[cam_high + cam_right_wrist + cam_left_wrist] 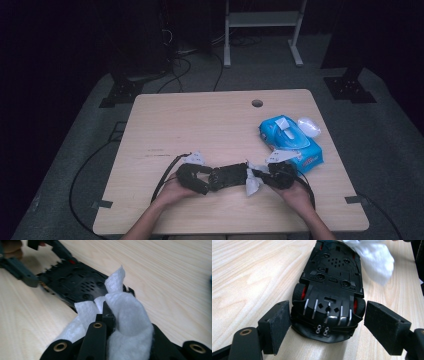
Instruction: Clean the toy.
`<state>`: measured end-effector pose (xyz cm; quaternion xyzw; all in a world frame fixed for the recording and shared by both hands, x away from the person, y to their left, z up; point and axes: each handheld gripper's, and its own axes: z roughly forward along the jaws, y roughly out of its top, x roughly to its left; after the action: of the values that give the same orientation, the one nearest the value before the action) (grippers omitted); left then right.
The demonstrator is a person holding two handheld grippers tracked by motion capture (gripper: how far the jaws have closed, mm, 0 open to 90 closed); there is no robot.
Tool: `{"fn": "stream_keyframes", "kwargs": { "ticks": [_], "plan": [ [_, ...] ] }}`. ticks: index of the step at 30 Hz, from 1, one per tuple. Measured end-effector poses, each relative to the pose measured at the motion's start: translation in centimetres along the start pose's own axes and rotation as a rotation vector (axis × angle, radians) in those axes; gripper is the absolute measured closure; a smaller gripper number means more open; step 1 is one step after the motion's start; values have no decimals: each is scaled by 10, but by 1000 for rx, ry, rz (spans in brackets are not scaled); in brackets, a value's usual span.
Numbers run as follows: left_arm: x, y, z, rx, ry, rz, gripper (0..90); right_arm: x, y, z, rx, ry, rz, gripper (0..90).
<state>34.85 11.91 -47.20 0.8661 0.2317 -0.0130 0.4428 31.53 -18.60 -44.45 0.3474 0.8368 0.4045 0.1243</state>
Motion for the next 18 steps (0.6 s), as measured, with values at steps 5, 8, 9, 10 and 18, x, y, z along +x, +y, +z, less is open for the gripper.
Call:
{"fn": "stream_keyframes", "kwargs": {
  "ticks": [5, 8, 9, 10, 18],
  "plan": [
    [-1, 0, 0, 1, 2, 8, 230, 4, -1, 5, 18, 31, -1, 812],
    [0, 1, -2, -18, -2, 5, 234, -1, -4, 8, 30, 27, 25, 812],
    [0, 1, -2, -21, -7, 0, 234, -2, -4, 8, 33, 23, 29, 811],
    [0, 1, -2, -21, -7, 0, 234, -2, -4, 8, 33, 20, 26, 811],
    [3, 1, 0, -25, 6, -26, 270, 5, 1, 11, 23, 50, -1, 812]
  ]
}}
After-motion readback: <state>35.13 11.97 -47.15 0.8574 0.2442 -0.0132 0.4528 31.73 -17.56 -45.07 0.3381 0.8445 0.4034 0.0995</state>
